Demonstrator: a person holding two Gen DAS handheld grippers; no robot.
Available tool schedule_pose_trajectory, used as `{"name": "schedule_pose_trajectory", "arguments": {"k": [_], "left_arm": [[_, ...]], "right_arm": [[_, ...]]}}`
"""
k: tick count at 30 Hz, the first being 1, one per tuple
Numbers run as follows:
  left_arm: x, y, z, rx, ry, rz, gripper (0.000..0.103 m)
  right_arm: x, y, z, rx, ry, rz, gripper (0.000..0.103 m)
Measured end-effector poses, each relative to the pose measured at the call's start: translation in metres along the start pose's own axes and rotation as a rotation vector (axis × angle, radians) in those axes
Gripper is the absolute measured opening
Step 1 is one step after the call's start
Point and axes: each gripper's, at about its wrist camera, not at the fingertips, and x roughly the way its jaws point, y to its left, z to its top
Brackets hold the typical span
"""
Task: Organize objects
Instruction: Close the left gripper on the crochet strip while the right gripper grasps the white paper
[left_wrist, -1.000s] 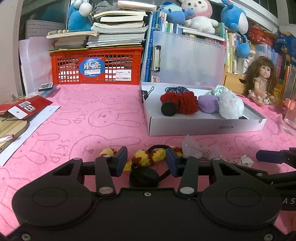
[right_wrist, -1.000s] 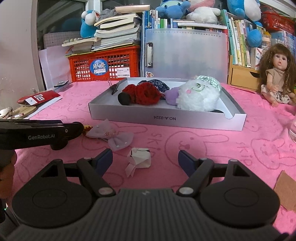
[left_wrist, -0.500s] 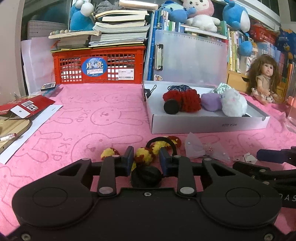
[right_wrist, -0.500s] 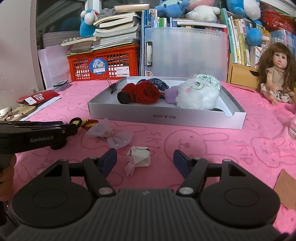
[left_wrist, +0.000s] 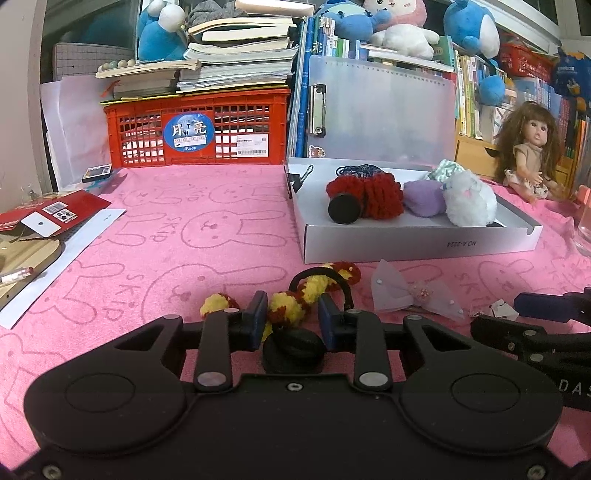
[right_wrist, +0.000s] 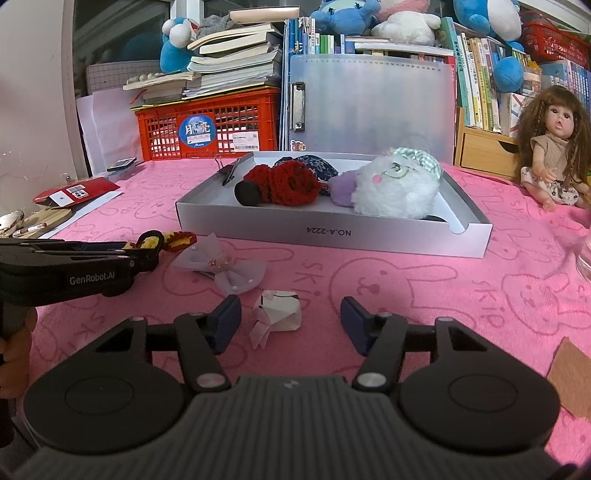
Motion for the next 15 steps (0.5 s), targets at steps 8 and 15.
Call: {"name": "schedule_pose_trajectory", "arguments": {"k": [8, 15], "left_arm": [[-0.0044, 0.0027, 0.0001, -0.001, -0.008, 0.006, 0.022], [-0.0100, 0.0033, 0.0013, -0.013, -0.008, -0.006, 0.021]], "right_arm": [[-0.0008, -0.0013, -0.0015, 0.009, -0.013, -0.003, 0.044], [-0.0019, -0.0039, -0.0031, 0.031, -0.027, -0.004, 0.031]]}}
